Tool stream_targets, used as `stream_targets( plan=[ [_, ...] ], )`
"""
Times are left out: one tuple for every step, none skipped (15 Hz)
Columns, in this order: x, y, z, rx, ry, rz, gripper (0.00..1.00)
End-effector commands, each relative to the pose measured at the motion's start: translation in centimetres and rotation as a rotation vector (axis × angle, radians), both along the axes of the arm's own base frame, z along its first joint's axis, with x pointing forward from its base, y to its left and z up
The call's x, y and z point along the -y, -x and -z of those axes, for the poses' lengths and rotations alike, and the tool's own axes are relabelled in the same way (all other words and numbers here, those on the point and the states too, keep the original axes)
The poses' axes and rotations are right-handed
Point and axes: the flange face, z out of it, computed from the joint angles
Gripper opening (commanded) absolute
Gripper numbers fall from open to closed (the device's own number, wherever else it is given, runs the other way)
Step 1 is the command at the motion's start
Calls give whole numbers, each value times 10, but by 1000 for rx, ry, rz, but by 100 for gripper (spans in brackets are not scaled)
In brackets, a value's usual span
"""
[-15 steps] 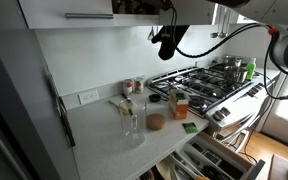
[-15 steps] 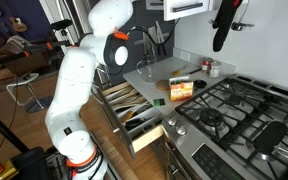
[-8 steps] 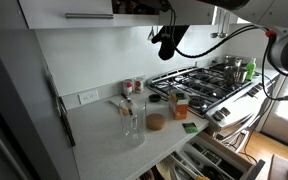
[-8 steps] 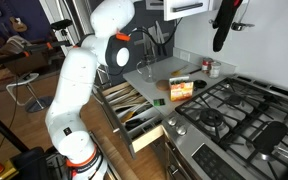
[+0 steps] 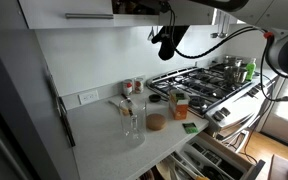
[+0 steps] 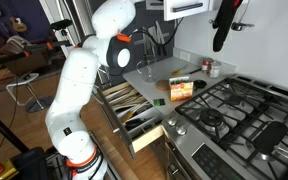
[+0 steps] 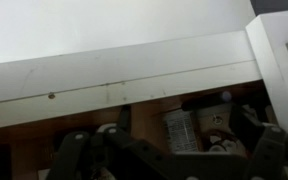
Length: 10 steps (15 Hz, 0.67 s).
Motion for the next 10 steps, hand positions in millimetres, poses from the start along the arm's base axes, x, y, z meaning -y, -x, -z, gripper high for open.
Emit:
stream_targets(
  plan=[
    [7, -9, 11, -16, -15, 37, 100],
    [8, -9, 11, -14, -25, 50, 100],
    [9, -9, 9, -9, -33, 54, 100],
    [10, -8, 9, -9, -40, 58, 100],
    [11, -9, 10, -10, -36, 64, 100],
    [10, -10, 12, -15, -22, 75, 100],
    [9, -11, 14, -16, -13, 77, 100],
    [8, -12, 15, -12, 2, 71, 100],
    [6, -12, 15, -7, 13, 68, 100],
    [5, -11, 13, 4, 27, 60, 100]
  ],
)
